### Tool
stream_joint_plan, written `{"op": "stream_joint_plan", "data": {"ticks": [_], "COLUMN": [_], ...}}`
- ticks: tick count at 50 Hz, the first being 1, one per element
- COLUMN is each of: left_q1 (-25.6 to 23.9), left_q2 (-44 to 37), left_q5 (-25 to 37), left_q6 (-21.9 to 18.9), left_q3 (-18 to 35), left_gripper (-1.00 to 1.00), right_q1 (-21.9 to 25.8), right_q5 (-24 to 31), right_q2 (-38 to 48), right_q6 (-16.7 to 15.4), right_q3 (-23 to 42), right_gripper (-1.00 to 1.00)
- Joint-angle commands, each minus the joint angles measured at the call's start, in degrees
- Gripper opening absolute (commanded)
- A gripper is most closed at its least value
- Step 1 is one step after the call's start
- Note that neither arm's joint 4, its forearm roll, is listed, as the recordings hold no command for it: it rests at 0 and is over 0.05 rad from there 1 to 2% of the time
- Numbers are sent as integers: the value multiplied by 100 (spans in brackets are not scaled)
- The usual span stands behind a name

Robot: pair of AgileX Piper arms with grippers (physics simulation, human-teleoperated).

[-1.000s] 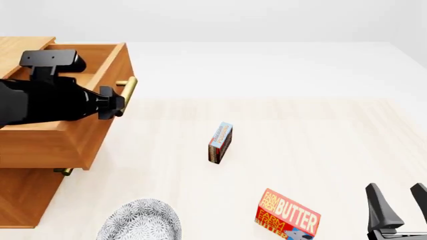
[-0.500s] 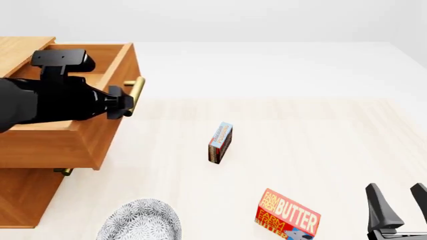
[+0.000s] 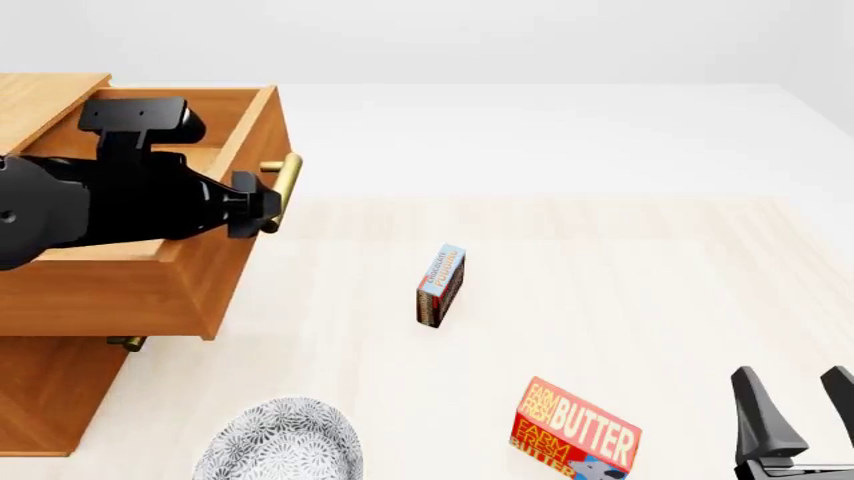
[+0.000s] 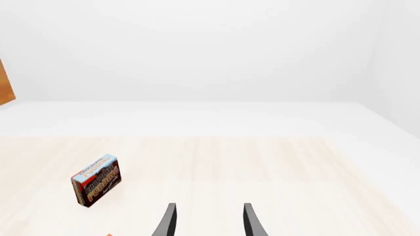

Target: Put the chocolate pudding in the top drawer of the cabinet and close it.

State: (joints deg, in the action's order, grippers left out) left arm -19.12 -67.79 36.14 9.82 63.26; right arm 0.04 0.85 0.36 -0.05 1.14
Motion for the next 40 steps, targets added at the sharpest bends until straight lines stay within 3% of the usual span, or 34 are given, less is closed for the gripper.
{"op": "stream_joint_plan", "data": {"ticks": [1, 22, 31, 40], "left_q1": [-289, -537, -519, -829], "left_q2": [-538, -258, 4, 379], "left_q5": [-159, -119, -2, -290], "left_q6": [-205, -250, -471, -531], "left_q3": [-281, -257, 136, 501], "left_gripper": [100, 100, 100, 100], "right_q1": [0, -1, 0, -1], "right_q5": [0, 0, 0, 0], "right_q2": [0, 1, 1, 0], "right_q6": [0, 2, 2, 0], "right_q3": [0, 0, 0, 0], "right_gripper": [100, 100, 100, 100]}}
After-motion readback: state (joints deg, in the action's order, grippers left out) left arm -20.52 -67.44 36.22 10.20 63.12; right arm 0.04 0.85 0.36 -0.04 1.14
